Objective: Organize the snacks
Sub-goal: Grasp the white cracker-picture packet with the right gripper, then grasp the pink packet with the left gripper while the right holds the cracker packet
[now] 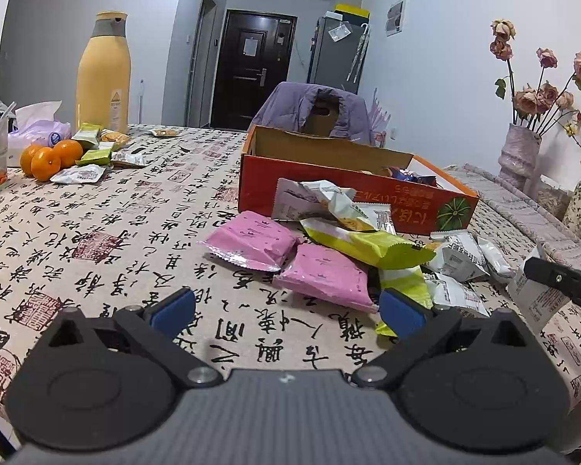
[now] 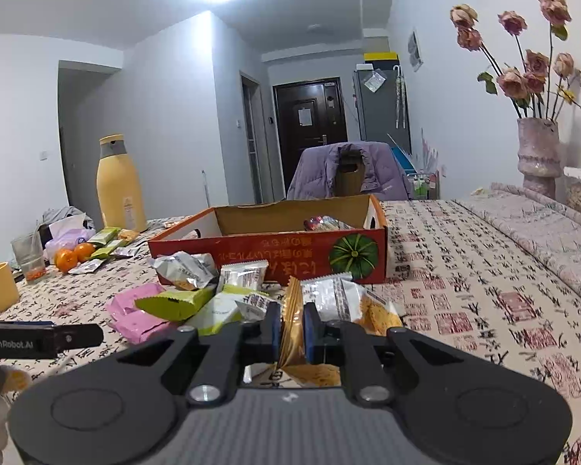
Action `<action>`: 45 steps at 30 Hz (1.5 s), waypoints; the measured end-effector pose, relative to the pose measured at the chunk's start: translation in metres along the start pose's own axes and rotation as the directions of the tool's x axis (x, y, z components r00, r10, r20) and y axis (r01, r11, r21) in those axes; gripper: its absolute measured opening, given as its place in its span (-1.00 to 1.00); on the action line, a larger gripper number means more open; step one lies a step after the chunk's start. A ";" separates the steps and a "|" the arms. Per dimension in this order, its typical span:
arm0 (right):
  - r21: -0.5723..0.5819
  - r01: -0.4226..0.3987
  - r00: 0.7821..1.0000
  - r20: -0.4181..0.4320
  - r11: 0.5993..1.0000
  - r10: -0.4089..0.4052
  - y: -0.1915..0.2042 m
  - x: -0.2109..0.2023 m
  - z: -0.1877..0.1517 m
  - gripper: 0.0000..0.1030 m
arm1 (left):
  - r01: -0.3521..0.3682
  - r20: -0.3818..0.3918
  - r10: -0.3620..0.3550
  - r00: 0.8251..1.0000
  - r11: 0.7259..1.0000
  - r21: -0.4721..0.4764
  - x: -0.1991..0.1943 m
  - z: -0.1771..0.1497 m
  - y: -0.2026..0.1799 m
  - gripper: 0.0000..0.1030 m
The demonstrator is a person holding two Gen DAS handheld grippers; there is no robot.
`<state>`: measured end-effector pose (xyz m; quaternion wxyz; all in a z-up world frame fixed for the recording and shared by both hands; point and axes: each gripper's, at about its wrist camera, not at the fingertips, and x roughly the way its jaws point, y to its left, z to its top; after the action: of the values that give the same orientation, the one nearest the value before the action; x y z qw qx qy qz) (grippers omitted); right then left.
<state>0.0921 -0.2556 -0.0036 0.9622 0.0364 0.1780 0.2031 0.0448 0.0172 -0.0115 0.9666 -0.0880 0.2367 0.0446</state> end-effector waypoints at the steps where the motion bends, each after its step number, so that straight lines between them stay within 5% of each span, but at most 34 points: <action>1: 0.002 -0.008 1.000 -0.009 1.000 0.008 -0.001 0.000 -0.001 -0.74 | 0.001 -0.002 -0.001 1.000 1.000 0.000 0.000 0.000 0.000 1.00; 5: 0.004 0.005 1.000 -0.029 1.000 -0.005 -0.001 -0.001 -0.010 -0.27 | 0.004 -0.007 -0.004 1.000 1.000 0.001 -0.001 -0.003 -0.001 1.00; 10: 0.012 0.013 0.998 -0.060 1.000 -0.013 -0.005 0.002 -0.018 -0.16 | 0.003 -0.013 -0.003 1.000 1.000 -0.001 -0.002 -0.004 -0.001 1.00; 12: 0.000 0.029 0.997 -0.067 1.000 -0.029 -0.004 0.004 -0.021 0.16 | 0.004 -0.011 -0.004 1.000 1.000 0.000 -0.004 -0.005 -0.001 1.00; 19: -0.040 0.059 0.990 -0.125 0.997 -0.063 -0.004 0.015 -0.032 0.73 | 0.004 -0.017 -0.004 1.000 1.000 -0.005 -0.005 -0.007 0.001 1.00; 25: -0.094 0.062 0.984 -0.162 0.994 -0.076 0.003 0.023 -0.040 0.69 | 0.011 -0.029 -0.011 1.000 1.000 0.000 -0.002 -0.006 0.000 1.00; 27: -0.098 0.052 0.986 -0.151 0.994 -0.067 0.005 0.020 -0.040 0.19 | 0.016 -0.029 -0.016 0.999 1.000 0.008 -0.001 -0.005 -0.002 1.00; 30: -0.089 0.053 0.988 -0.143 0.995 -0.065 0.002 0.017 -0.040 0.00 | 0.019 -0.027 -0.018 0.999 0.999 0.030 0.003 -0.002 -0.007 1.00; 45: -0.038 0.099 0.994 -0.049 0.994 -0.101 -0.011 0.006 -0.024 -0.04 | -0.003 -0.062 0.009 0.998 0.995 0.096 0.042 0.018 -0.022 0.88</action>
<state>0.0931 -0.2633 -0.0294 0.9668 0.0051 0.2003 0.1585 0.0931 0.0005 -0.0120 0.9617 -0.0421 0.2689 0.0334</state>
